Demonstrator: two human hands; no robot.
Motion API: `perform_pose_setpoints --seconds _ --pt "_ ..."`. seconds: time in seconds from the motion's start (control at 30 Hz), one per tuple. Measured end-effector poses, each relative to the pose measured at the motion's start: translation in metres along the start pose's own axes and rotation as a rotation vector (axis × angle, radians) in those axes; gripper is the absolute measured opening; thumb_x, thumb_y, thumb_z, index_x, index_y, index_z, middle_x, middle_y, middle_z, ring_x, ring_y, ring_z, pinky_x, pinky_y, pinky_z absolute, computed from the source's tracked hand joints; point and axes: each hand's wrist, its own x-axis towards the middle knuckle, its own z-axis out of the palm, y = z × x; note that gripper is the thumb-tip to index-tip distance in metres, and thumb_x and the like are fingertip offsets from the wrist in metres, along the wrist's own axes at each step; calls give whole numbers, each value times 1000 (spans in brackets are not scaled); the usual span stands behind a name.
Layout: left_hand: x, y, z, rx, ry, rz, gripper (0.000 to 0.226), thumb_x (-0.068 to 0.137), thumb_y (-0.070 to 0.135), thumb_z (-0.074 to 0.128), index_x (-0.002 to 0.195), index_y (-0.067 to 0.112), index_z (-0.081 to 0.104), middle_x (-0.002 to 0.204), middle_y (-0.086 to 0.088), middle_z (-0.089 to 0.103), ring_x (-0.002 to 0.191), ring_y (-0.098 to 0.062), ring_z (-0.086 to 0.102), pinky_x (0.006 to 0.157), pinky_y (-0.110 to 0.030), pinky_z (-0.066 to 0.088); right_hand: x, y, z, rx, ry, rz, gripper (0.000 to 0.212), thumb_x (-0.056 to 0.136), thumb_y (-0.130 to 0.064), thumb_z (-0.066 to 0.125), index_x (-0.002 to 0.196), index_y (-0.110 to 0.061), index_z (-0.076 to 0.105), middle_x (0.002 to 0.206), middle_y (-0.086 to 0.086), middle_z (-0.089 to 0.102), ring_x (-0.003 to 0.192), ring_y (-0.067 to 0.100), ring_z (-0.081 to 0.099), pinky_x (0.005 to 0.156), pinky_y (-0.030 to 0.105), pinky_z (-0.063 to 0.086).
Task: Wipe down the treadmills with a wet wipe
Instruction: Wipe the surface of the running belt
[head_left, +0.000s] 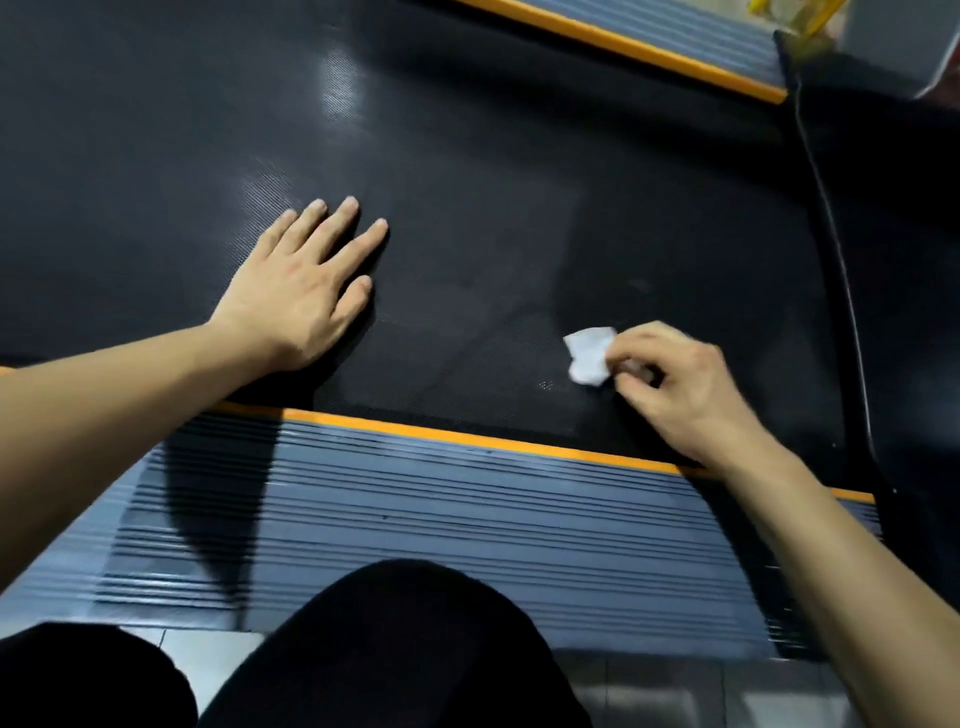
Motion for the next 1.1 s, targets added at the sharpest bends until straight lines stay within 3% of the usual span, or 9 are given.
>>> perform_pose_setpoints --seconds 0.17,0.33,0.43,0.57,0.7,0.77,0.83,0.97,1.1 --pt "-4 9 5 21 18 -51 63 102 45 18 162 28 23 168 -10 22 154 -35 19 126 -47 9 16 -83 46 219 -355 -318 27 88 -1 64 103 -19 76 106 -6 66 100 10 61 91 22 45" --pt "-3 9 3 55 37 -58 62 101 42 22 160 25 28 166 -11 27 152 -36 26 125 -50 17 45 -93 47 162 -460 -399 26 87 -9 59 105 -21 73 108 -7 62 103 10 56 93 23 43" --pt "-3 13 3 66 32 -53 62 102 42 23 160 24 29 166 -10 27 152 -35 27 124 -50 18 84 -83 43 101 -209 -442 23 82 -7 60 98 -15 73 102 2 65 93 22 58 88 30 45" --pt "-3 13 2 75 33 -58 61 102 41 23 160 23 30 166 -9 28 153 -34 26 125 -50 18 172 -60 56 -6 114 -301 25 83 0 60 100 -12 73 100 7 64 88 27 55 83 34 46" --pt "-3 10 4 48 39 -54 60 103 42 25 161 24 29 167 -8 26 154 -32 24 124 -50 19 261 -57 77 -31 177 -221 28 89 -2 54 110 -11 71 110 5 62 99 23 53 86 21 40" --pt "-4 10 3 25 37 -63 61 103 43 26 161 25 28 167 -8 24 155 -31 22 125 -50 18 287 -60 91 -6 199 -152 30 90 -3 53 113 -12 70 113 4 62 102 22 53 88 21 41" --pt "-5 10 2 2 50 -130 63 102 43 28 161 22 27 168 -11 23 155 -31 20 125 -50 16 294 -61 104 13 209 -92 28 90 -5 52 111 -14 69 111 3 63 101 21 52 89 25 44" --pt "-6 11 -2 -40 29 -241 65 101 43 30 161 17 27 167 -16 21 154 -36 19 125 -55 13 291 -62 105 21 214 -58 24 92 -11 49 106 -19 66 105 -7 60 97 11 47 81 6 34" --pt "-3 10 -7 -64 -17 -239 65 102 43 30 162 17 24 168 -16 18 155 -38 16 124 -57 13 297 -67 104 -35 190 -42 26 91 -10 47 109 -16 65 106 -3 60 96 15 48 84 6 30"
